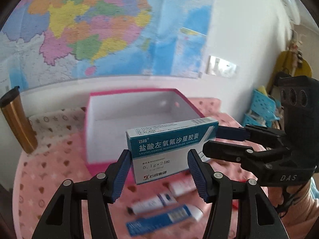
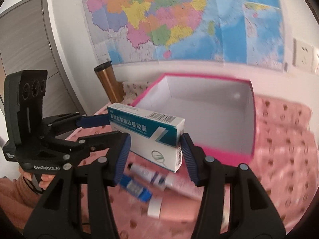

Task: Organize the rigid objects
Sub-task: 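Lower the medicine box into the pink box and open the left gripper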

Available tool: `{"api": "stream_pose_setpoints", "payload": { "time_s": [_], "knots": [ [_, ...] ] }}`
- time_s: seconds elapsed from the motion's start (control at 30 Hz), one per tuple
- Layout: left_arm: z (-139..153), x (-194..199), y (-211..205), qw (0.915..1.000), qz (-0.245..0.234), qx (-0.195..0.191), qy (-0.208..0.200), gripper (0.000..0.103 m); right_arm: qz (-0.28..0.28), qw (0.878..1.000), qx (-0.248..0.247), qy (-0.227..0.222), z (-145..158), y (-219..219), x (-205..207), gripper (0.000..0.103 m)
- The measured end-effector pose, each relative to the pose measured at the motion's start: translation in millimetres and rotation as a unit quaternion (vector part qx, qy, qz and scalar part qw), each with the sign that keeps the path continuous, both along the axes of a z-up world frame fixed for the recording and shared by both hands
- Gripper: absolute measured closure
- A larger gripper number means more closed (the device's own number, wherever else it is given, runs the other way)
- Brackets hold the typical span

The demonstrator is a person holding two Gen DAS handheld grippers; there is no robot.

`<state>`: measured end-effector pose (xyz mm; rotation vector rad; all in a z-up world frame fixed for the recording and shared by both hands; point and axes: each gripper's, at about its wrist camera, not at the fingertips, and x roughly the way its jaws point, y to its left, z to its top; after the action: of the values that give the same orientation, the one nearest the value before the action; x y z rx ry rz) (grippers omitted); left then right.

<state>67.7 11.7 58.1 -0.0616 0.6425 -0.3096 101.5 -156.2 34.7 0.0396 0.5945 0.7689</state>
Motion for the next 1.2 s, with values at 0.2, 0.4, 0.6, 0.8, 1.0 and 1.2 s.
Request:
{"api": "stream_pose_setpoints", "payload": {
  "time_s": [0.2, 0.4, 0.6, 0.8, 1.0, 1.2],
  "knots": [
    [-9, 41, 17, 0.9992, 0.027, 0.003, 0.029, 0.044, 0.005, 1.000, 0.010, 0.022, 0, 21, 49, 0.048],
    [-32, 74, 29, 0.9957, 0.051, 0.007, 0.077, 0.044, 0.005, 0.999, 0.005, 0.043, -10, 40, 82, 0.048],
    [-46, 94, 39, 0.9920, 0.068, 0.013, 0.105, 0.044, 0.012, 0.996, 0.001, 0.092, -32, 54, 109, 0.048],
    [-50, 105, 38, 0.9889, 0.089, 0.040, 0.111, 0.049, 0.016, 0.987, -0.003, 0.161, -57, 63, 134, 0.048],
    [-49, 113, 41, 0.9858, 0.117, 0.054, 0.108, 0.049, -0.005, 0.978, 0.003, 0.210, -76, 61, 155, 0.048],
    [-45, 101, 38, 0.9867, 0.124, 0.064, 0.083, 0.047, -0.015, 0.986, -0.005, 0.163, -62, 44, 134, 0.048]
  ]
}}
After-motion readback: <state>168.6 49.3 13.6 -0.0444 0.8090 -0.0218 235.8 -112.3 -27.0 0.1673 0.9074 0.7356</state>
